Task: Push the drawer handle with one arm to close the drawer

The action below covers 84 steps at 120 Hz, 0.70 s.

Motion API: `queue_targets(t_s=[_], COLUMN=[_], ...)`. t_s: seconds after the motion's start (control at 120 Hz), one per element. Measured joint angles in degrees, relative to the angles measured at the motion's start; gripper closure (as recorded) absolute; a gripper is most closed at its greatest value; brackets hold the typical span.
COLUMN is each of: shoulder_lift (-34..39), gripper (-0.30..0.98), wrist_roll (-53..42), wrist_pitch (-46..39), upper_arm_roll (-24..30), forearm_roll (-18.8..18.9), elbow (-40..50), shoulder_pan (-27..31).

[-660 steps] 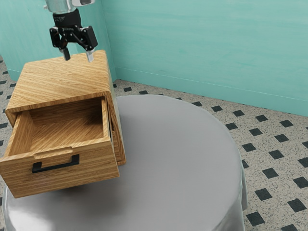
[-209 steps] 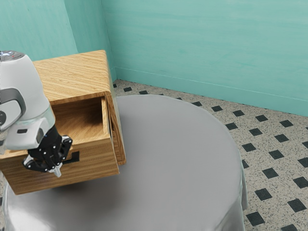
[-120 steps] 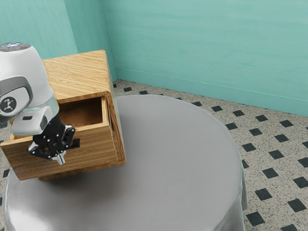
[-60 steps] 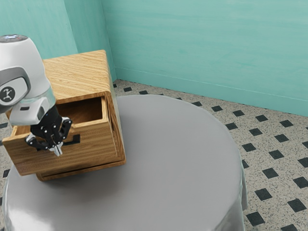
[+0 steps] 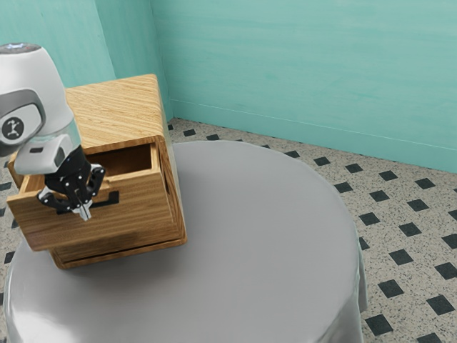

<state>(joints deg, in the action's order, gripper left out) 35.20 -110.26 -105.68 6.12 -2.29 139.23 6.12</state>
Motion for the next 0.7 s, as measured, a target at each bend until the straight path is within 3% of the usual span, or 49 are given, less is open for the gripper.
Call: queue_targets(t_s=[0.7], shoulder_lift=[-6.21], gripper=[0.79], wrist_roll=[-2.36], wrist_pitch=[-1.75], upper_arm_roll=[-2.77], forearm_roll=[1.75], elbow=[-4.64], shoulder_pan=[0.03])
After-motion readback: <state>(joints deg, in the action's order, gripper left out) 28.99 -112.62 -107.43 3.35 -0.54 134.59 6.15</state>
